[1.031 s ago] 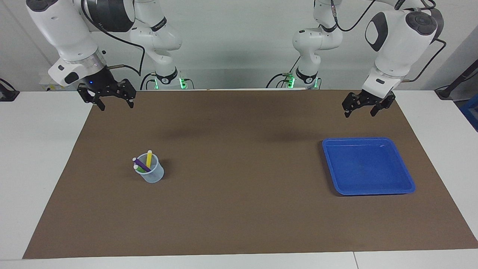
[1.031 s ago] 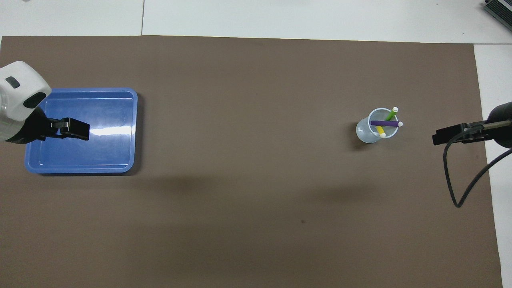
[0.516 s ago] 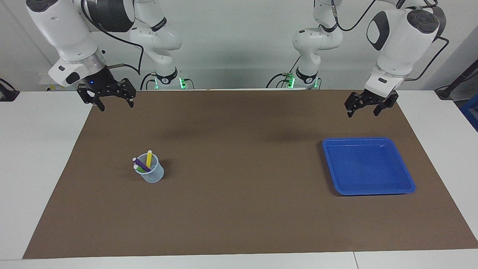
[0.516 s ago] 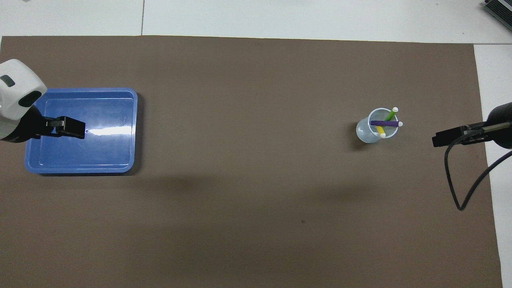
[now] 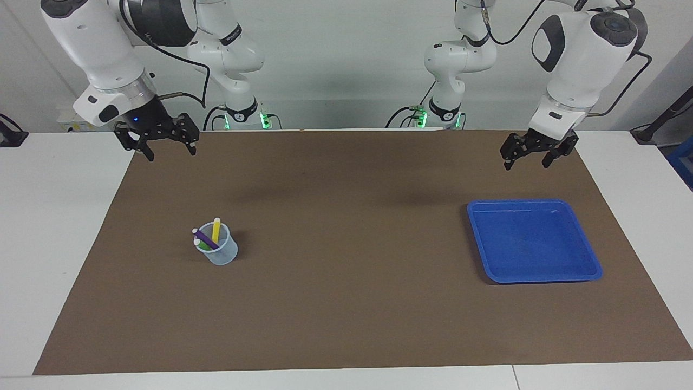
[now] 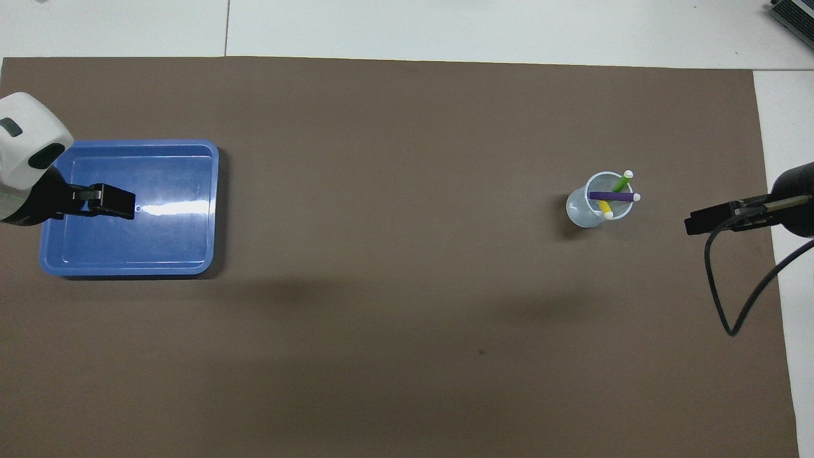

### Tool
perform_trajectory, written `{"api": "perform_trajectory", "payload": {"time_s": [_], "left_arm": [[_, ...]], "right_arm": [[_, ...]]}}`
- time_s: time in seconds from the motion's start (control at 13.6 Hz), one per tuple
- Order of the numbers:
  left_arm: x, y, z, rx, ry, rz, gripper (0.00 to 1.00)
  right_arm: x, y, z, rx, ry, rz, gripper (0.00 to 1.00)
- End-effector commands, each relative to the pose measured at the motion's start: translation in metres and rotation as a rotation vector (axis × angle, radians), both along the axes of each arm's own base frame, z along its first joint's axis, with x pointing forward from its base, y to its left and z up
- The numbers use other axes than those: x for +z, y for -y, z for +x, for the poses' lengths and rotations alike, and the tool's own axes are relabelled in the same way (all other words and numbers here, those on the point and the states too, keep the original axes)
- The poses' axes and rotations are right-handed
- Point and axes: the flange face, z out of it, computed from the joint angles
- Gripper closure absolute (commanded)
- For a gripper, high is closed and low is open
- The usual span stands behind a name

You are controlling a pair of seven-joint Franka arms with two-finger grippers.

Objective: Transfer and insert pens with both arms

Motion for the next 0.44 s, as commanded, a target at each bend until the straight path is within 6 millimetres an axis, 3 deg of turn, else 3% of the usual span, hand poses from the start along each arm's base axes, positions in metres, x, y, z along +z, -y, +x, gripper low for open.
{"api": "perform_trajectory", "payload": {"time_s": [0.0, 0.37], "left_arm": [[0.0035, -0.0045, -0.0016, 0.010, 0.012, 0.008, 0.00], [0.0034, -0.0044, -0.0011, 0.010, 0.012, 0.006, 0.00]], "right_arm": [[-0.0013, 0.0030, -0.0049, 0.021, -0.027, -0.030, 0.00], [0.0003, 0.0046, -0.0063, 0.020, -0.036, -0.030, 0.00]]}}
